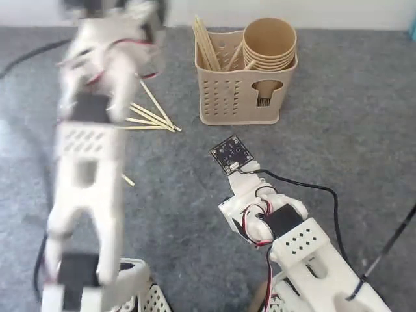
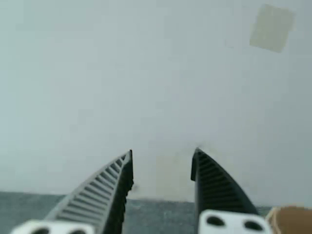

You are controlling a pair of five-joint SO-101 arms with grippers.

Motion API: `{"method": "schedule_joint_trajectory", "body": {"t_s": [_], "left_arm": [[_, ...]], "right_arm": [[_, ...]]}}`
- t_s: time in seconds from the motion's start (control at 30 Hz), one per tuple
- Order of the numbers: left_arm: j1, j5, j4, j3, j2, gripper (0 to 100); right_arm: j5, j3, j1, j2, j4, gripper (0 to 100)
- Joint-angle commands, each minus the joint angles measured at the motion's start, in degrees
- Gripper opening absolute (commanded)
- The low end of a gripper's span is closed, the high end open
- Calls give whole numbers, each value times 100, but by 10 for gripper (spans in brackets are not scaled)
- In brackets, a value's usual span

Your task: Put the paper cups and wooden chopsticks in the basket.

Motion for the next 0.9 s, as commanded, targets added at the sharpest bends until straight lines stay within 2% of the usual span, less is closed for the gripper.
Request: {"method": "schedule_joint_trajectory", "body": {"t_s": [0.0,0.27,0.4,0.6,0.77,0.87], "left_arm": [[-870,35,747,444,-1486,184],[-2813,35,756,2501,-3288,184],[-3947,62,774,3073,-3657,184],[-5451,79,756,3116,-3077,184],[-6066,88,475,2686,-2066,184],[-6365,167,448,2255,-1477,184]], "right_arm": [[53,-26,-22,-66,-110,65],[-176,-79,-40,-66,-119,65],[-264,-352,-541,-57,-75,66],[-264,-897,-989,374,-75,66],[-281,-1916,-998,1745,-163,66],[-527,-2549,-1156,2624,-549,66]]}}
